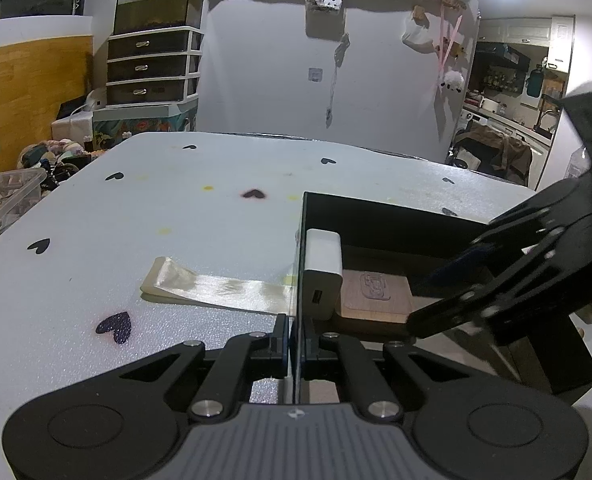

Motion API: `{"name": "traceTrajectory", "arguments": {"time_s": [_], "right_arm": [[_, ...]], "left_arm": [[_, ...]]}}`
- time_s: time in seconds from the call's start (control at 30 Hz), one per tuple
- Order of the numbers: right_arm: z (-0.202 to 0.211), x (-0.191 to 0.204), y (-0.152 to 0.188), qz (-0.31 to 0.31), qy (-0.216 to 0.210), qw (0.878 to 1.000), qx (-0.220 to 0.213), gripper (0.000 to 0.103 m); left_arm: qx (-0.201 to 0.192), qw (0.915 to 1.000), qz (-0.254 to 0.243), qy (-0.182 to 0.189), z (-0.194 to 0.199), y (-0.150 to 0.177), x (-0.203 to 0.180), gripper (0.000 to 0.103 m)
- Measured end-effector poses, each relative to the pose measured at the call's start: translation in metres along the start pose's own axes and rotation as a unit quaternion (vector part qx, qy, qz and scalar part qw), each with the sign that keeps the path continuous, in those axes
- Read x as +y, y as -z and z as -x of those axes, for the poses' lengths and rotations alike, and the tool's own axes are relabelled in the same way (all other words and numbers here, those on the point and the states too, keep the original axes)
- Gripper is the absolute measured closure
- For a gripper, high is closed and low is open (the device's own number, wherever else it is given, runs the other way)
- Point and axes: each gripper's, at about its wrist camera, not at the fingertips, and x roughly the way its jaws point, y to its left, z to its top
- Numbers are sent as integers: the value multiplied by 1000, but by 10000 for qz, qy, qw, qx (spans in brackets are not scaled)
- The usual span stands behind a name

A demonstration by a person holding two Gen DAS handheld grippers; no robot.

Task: Organize rigid objects
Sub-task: 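Lower the wooden coaster into the box beside the charger, open right gripper, then grasp the nail-polish box with brown stick using the right gripper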

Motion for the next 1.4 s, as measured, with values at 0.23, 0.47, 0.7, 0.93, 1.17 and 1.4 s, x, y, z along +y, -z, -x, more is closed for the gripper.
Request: {"name": "traceTrajectory", "arguments": {"time_s": [0.23,0.47,0.7,0.93,1.17,1.4], "right_arm": [[38,5,15,-255,-27,9980,-574,20],[66,13,33,-521,211,9917,-1160,0],[85,15,58,-902,535,9804,-1665,0],[94,7,92,-1312,1147,9677,-1819,0],[100,-14,137,-1823,1639,9530,-1782,0],[97,-24,171,-2165,1865,9444,-1627,0]], "left_arm": [[21,10000,27,-68,0,0,-2,99],[42,9999,16,-124,0,-1,-4,100],[35,9998,48,-166,0,-1,-5,100],[43,9997,50,-219,0,-1,-7,100],[49,9997,43,-250,0,-1,-8,100],[49,9997,45,-250,1,-1,-8,99]]}}
